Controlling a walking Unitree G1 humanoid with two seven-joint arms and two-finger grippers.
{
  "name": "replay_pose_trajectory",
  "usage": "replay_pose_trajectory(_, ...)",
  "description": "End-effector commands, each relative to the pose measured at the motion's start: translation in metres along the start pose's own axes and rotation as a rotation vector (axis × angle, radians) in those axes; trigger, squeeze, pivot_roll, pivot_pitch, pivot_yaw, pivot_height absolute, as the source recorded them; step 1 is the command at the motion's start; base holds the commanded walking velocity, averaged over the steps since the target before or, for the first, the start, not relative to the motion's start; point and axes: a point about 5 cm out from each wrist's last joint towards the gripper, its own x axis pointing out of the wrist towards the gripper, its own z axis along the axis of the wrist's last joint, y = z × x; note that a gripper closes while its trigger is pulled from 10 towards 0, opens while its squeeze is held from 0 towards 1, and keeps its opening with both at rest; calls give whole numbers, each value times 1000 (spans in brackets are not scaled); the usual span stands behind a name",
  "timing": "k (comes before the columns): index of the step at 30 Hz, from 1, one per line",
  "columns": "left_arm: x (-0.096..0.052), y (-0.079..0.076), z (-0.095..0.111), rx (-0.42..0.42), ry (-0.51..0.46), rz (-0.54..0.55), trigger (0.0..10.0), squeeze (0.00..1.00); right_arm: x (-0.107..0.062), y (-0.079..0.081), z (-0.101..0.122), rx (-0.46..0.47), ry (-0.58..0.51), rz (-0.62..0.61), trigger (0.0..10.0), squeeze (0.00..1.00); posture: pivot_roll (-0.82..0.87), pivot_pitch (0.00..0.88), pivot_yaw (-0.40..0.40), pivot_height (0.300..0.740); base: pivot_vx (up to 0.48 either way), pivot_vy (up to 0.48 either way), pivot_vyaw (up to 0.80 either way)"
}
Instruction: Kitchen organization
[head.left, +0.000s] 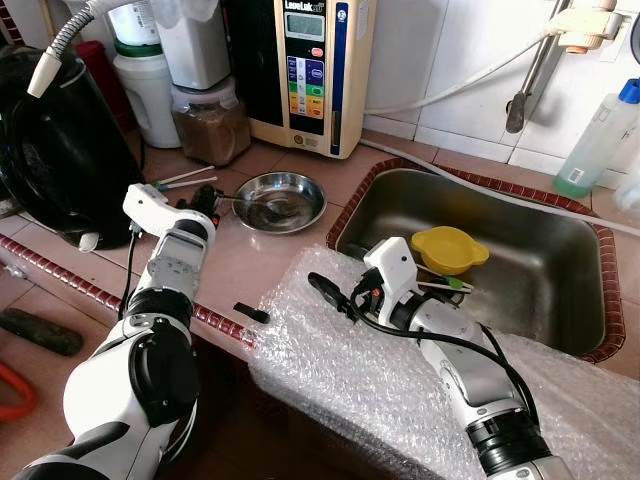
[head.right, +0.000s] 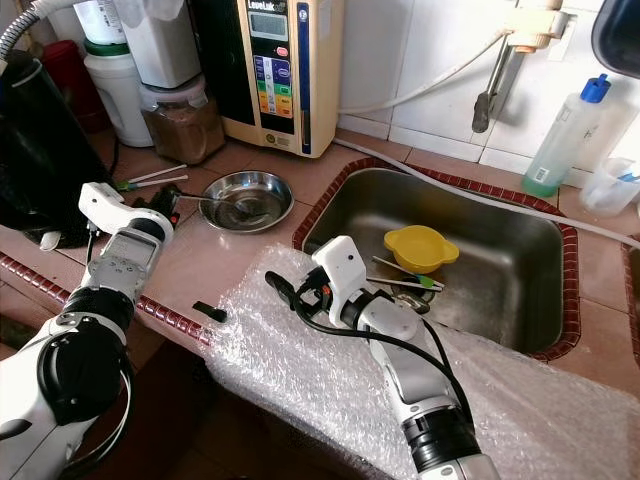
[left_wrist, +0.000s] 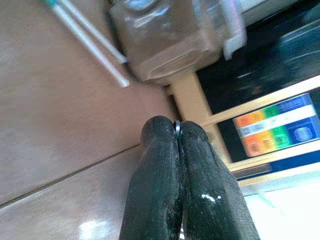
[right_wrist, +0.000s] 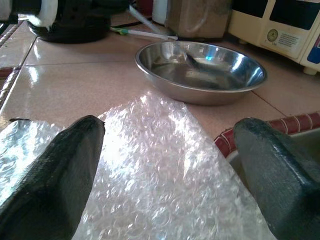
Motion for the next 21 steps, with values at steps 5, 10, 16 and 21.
replay_pose_trajectory(5,5,-28,14,-59,-51,-160,0,0,5,-4,5,-19,-17,-11,10000,627,63,0,35,740,0,0,0)
replay_pose_trajectory(10,4,-37,16,-66,-44,-228,0,0,6,-3,5,-17,-21,-16,10000,627,63,0,36,740,0,0,0)
replay_pose_trajectory(16,3,-46,14,-85,-25,-291,0,0,6,-5,1,-9,-18,-36,10000,627,62,0,35,740,0,0,0)
replay_pose_trajectory(21,3,-46,14,-85,-25,-291,0,0,6,-5,1,-9,-18,-36,10000,627,62,0,35,740,0,0,0)
